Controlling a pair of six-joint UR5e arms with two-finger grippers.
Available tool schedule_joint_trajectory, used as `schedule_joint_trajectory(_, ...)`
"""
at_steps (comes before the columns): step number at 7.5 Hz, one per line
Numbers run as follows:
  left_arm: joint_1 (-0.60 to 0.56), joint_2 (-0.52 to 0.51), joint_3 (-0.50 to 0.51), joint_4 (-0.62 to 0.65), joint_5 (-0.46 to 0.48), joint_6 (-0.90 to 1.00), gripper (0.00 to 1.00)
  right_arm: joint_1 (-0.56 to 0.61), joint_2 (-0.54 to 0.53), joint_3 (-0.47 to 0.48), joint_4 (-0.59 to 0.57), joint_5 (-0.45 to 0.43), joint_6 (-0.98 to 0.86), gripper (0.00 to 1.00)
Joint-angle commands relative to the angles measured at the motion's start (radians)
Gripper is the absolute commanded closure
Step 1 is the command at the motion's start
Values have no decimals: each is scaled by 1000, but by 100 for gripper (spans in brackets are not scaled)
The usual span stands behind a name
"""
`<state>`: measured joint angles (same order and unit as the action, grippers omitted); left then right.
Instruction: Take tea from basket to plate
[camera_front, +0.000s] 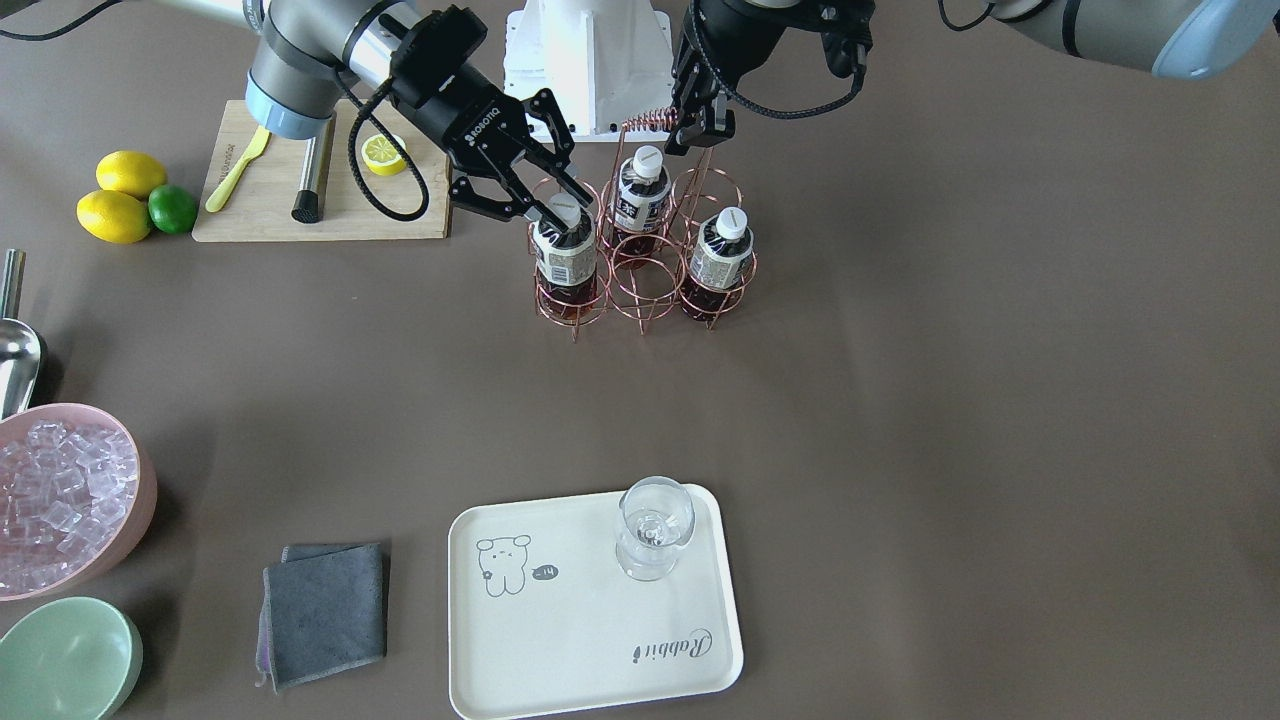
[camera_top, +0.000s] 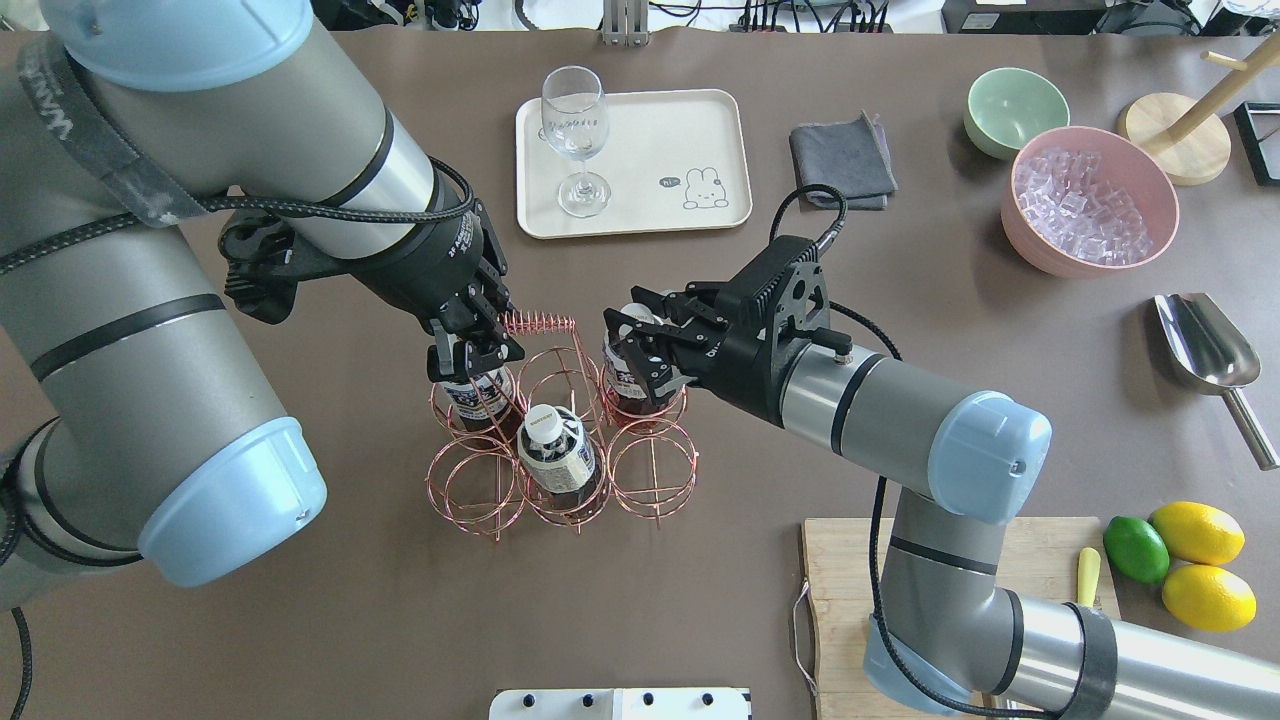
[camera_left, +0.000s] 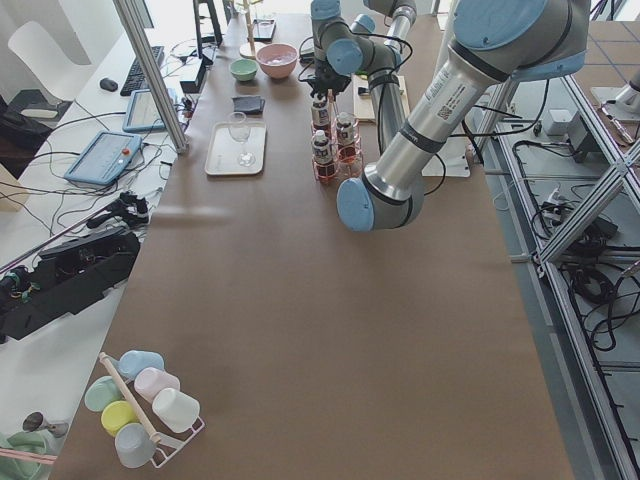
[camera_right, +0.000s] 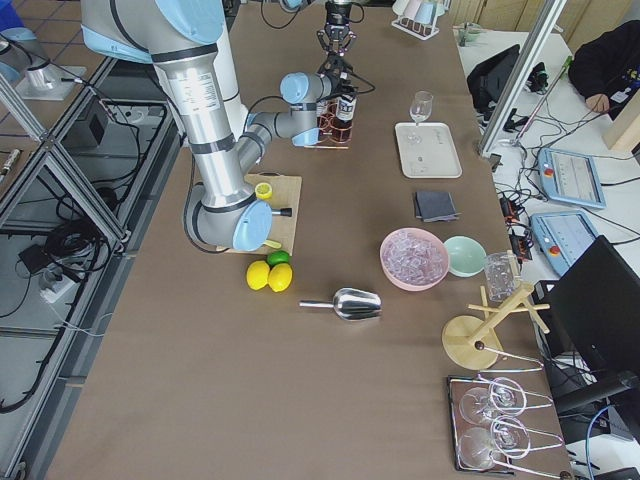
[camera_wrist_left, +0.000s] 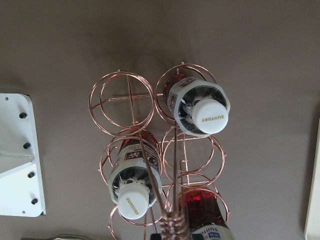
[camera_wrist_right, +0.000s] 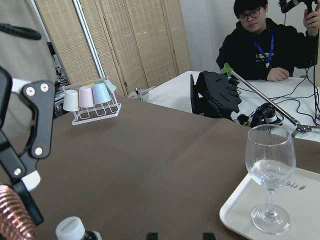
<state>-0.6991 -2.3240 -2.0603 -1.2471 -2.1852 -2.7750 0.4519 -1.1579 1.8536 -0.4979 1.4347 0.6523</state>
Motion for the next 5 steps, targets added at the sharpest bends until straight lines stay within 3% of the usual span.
schedule_joint_trajectory(1, 0, 0, 3, 0, 1, 0, 100, 164, 6, 93, -117, 166, 57, 100)
schedule_joint_trajectory(3, 0, 0, 5, 0, 1, 2, 100, 290, 24, 90, -151, 272, 98, 100)
schedule_joint_trajectory(5, -2, 6, 3, 0, 2, 6, 100, 339, 24, 75, -163, 276, 99, 100)
